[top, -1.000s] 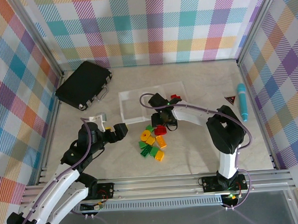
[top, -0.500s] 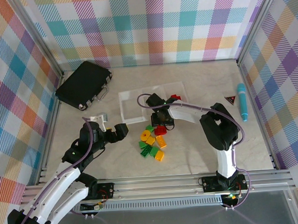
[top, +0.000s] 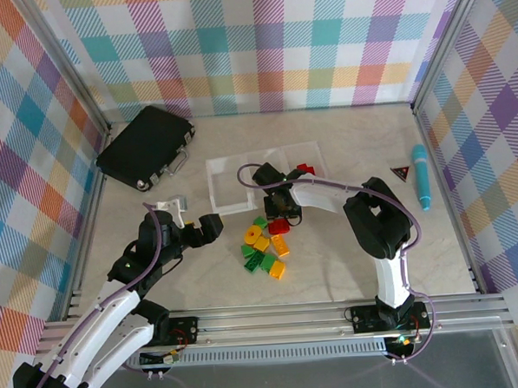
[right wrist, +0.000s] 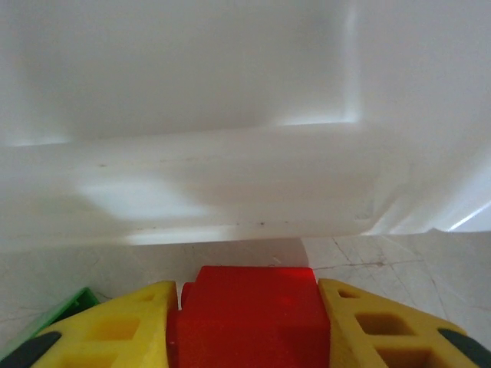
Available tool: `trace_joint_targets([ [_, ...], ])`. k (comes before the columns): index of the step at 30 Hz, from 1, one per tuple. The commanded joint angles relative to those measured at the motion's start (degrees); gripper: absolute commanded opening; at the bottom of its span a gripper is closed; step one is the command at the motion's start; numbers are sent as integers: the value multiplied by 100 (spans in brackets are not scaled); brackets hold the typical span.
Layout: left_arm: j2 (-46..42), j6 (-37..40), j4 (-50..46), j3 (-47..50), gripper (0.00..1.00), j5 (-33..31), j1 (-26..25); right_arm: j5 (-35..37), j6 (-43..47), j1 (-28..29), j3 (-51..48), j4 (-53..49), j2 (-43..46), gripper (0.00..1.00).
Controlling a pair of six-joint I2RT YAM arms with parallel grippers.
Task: Sort the legos into containers by color
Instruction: Pick up the lego from the center of the table, then place the lego in the container.
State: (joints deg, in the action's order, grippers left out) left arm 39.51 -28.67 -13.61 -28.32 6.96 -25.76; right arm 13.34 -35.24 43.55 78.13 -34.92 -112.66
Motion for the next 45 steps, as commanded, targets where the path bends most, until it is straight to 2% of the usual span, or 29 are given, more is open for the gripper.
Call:
trace_joint_targets([
  [1,-101,116,-155,-34,100,-36,-34,85,9,40,-52,-133,128,33],
  [11,-128,121,-169,-34,100,-55,-35,282,637,1,269,-794,1101,29],
  [16,-22,121,-104,-75,100,-11,-34,402,1128,-319,722,-946,1301,30],
  [20,72,152,-133,-162,100,24,-35,312,1598,-898,1264,-1037,1085,30],
  [23,103,191,-181,-223,100,7,-35,-20,1936,-1349,1618,-1016,811,30],
  [28,136,231,-186,-277,100,-53,-31,-374,2311,-1793,2154,-1015,258,29],
  [40,559,282,-376,-384,100,-37,-52,-769,2607,-2070,3248,-1175,-927,30],
  [45,923,398,-499,-536,100,118,-81,-759,2546,-2101,3271,-1081,-1029,42],
])
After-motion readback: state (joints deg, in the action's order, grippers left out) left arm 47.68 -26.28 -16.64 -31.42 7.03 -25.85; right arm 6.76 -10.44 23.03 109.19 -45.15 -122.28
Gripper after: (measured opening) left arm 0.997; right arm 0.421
